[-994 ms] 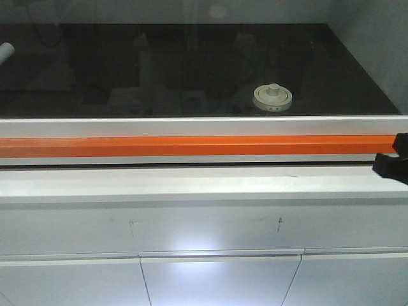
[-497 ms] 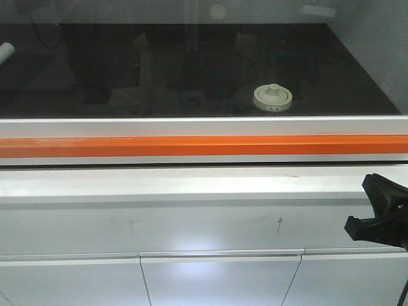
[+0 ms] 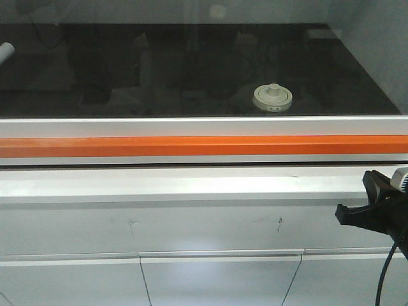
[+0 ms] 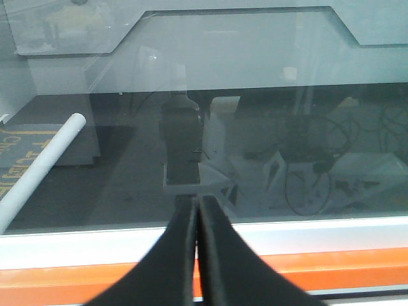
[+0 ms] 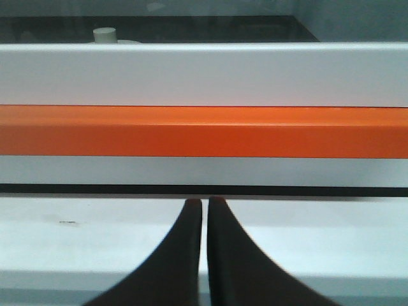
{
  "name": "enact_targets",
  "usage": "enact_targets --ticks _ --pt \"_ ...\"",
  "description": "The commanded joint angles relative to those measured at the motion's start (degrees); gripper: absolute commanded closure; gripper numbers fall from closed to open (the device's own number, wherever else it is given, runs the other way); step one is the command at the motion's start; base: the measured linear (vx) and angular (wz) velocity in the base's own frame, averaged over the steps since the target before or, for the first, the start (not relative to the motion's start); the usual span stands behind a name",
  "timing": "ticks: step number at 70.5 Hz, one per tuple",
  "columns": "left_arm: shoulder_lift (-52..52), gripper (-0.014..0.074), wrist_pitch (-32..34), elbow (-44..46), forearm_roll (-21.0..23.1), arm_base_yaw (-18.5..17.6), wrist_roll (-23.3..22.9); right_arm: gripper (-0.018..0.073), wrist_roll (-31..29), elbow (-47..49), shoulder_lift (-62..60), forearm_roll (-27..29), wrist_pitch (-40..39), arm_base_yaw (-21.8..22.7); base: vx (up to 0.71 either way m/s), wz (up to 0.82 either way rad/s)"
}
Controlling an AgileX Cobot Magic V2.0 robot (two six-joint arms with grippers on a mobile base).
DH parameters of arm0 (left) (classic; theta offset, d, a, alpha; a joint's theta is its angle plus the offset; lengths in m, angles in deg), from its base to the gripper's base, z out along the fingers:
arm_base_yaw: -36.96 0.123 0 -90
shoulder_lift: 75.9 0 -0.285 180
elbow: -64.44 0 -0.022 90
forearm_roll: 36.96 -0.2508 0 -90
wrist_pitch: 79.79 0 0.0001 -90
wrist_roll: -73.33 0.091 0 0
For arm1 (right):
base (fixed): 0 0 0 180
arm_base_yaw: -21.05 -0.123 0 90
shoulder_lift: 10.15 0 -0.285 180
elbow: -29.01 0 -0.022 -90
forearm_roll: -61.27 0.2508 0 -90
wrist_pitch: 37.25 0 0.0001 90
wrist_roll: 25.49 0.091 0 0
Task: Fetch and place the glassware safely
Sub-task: 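Move the right gripper up to the orange sash handle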
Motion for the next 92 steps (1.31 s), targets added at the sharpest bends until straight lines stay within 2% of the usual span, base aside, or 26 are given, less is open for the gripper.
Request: enact_targets --ticks 1,8,24,69,92 --pt "0.0 0.0603 4.3 1.9 0.5 -0.3 -0.2 0.0560 -0.4 1.4 2.8 -2.0 -9.9 0.0 0.00 0.00" --pt "0.0 0.0603 4.3 1.9 0.5 -0.3 -0.2 0.0560 -0.3 2.1 6.9 -3.3 -13.9 0.0 0.00 0.00" --pt "0.0 0.0603 4.3 1.9 0.5 -0.3 -0.2 0.0560 1.0 4.4 13.2 -5.9 -16.9 0.0 0.00 0.00" --pt "0.0 0.0603 4.3 1.5 0.5 -0.3 -0.2 0.0560 1.0 10.7 24.4 -6.0 -21.1 0.0 0.00 0.00" --pt "0.0 0.0603 5.0 0.3 0.5 -0.3 0.9 0.0560 0.2 10.9 26.5 -6.0 -27.7 0.0 0.00 0.00"
